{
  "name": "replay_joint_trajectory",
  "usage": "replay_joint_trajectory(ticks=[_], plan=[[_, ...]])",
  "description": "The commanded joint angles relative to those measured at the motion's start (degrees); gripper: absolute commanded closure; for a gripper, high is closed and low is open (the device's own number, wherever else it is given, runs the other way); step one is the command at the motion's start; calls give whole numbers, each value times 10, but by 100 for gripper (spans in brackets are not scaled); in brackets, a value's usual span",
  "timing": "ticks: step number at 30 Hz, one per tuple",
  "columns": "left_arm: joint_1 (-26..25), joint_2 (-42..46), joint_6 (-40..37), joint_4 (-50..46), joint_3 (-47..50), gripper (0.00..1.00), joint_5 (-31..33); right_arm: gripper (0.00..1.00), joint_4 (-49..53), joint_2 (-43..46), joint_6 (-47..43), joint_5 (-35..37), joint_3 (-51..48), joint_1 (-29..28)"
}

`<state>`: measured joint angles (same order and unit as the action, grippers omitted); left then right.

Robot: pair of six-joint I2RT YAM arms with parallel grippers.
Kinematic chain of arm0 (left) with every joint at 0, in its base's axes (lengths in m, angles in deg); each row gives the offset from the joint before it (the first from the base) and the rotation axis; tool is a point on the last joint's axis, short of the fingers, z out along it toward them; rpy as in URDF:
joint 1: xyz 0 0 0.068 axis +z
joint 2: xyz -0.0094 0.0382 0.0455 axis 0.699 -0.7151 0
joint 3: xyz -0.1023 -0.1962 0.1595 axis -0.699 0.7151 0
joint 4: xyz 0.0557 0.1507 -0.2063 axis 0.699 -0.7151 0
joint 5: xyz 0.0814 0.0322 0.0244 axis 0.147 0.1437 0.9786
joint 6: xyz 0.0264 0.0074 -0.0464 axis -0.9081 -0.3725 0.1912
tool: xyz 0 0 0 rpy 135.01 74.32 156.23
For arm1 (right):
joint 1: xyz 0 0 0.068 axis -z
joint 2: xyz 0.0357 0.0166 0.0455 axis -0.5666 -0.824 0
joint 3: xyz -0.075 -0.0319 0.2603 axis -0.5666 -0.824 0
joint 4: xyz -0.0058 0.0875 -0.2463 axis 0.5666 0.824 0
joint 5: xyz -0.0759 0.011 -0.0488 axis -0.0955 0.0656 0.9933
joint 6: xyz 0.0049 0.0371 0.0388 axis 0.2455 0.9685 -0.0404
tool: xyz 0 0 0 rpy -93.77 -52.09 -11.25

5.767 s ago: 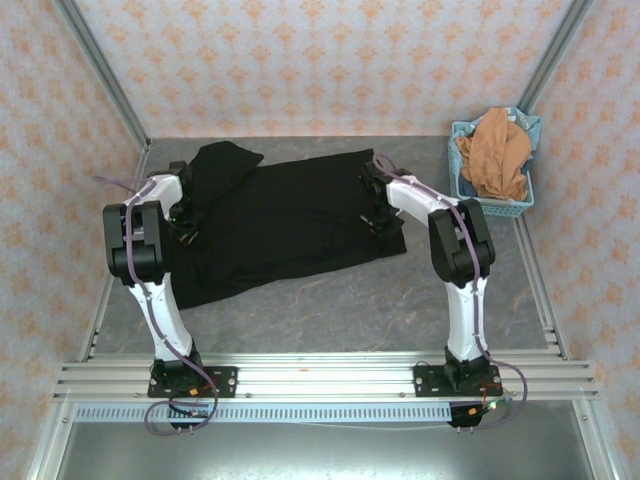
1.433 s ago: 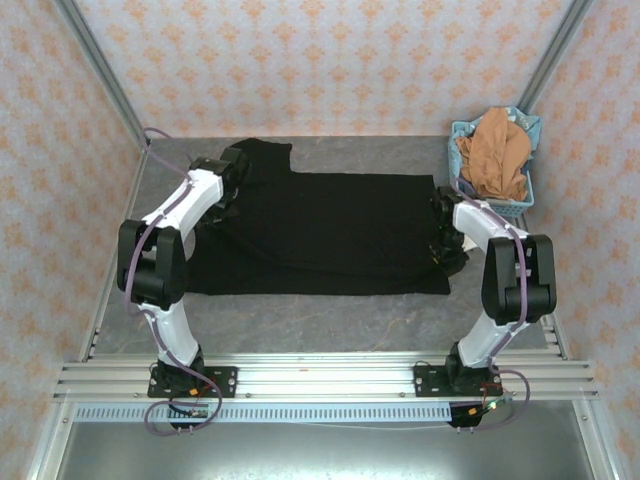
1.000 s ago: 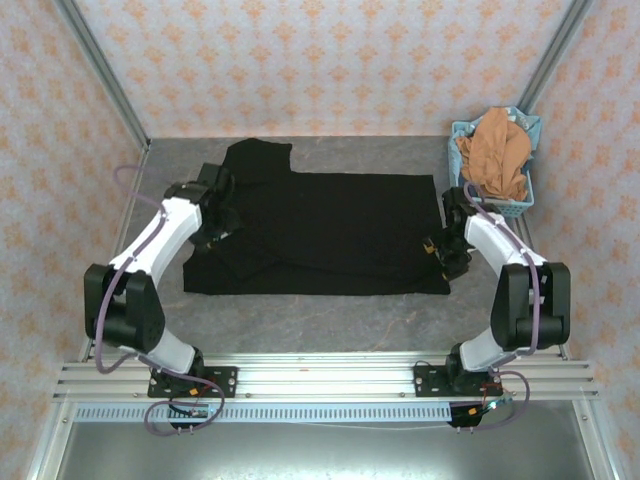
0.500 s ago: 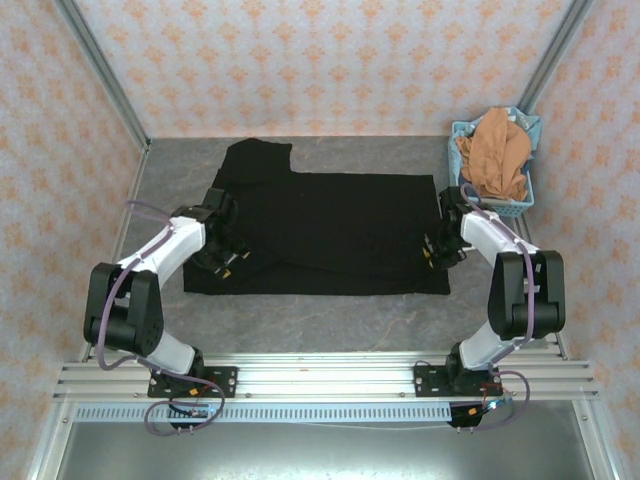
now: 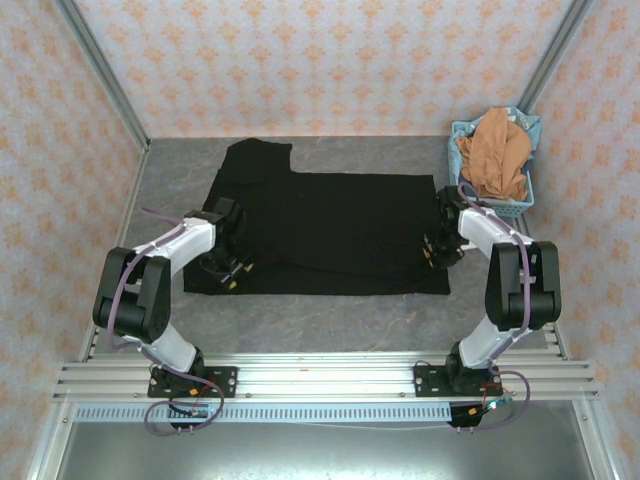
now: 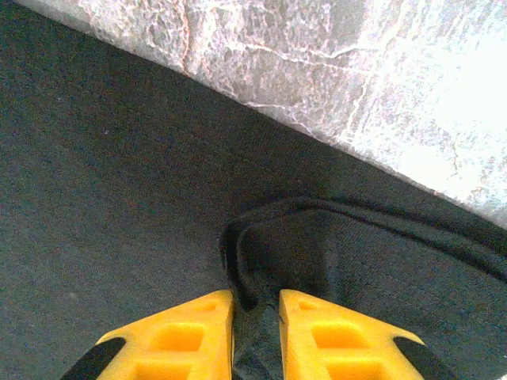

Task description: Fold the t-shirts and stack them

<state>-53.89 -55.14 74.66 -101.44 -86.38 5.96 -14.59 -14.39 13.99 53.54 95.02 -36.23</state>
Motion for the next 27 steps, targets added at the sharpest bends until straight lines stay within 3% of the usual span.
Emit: replay_joint_trajectory(ticks=[1,8,19,27], plan=[[-7,-11,23,22,2,61,11,79,10,-6,5,22,20,0],[-12,-21,14,4,-48,99,47,79,17,-1,2,28,21,0],[-31,-109,-64,-48,-220,100,69,79,31,12,4,35,38,1],[-65,-271,-178,-129,-436,100,101,80,39,21,10,21,36,1]])
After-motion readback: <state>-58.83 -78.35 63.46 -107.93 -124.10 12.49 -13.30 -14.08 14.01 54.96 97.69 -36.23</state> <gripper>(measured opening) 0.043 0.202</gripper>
